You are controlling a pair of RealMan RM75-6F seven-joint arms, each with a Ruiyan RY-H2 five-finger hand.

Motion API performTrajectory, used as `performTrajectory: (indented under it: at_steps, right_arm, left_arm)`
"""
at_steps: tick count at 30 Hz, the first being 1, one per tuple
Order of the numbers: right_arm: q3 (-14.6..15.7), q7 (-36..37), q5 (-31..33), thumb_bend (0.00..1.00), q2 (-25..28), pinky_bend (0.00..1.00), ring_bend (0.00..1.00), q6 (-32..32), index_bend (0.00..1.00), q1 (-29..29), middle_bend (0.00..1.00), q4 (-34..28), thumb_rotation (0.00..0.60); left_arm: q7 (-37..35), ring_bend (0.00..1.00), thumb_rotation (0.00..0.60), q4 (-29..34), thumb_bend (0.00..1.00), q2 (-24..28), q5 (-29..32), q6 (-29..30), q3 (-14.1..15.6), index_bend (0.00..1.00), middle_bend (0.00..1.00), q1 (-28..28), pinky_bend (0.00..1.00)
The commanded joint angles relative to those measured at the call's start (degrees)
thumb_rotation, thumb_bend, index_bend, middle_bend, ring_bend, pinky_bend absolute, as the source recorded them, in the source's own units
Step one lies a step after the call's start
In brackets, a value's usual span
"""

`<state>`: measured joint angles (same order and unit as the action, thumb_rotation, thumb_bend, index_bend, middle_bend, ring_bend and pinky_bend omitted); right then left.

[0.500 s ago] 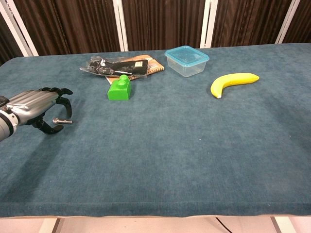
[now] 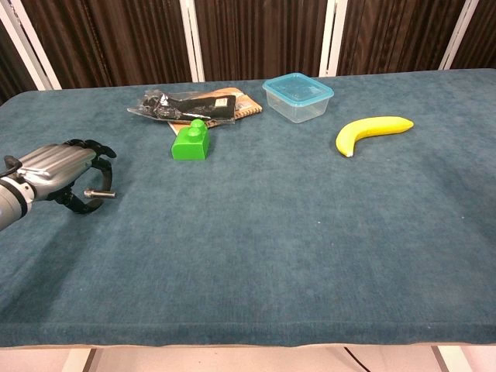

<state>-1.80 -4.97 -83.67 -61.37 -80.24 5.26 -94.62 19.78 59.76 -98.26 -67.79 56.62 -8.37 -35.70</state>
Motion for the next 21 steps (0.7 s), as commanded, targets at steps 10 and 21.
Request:
performTrajectory:
  at_steps: [10,21]
  right_arm:
    - [-0.2,0.1,0.6,0.29,0.4,0.00,0.00,0.2,0.00,-0.2,0.00,-0.2,0.600]
    - [-0.2,0.0,0.5,0.29,0.3,0.00,0.00,0.3,0.00,-0.2,0.00,-0.2,0.600]
  left_arm:
    - [-2.7,0.05,0.600,-2.2,0.37,-1.5,-2.3,-0.4,0.4,0.56,0.15,-0.8,0.05]
    - [-10.4,0.07,0.600,-1.7,0.36,-0.6,-6.1,3.9,-0.2,0.62,0.19,0.1,0.05]
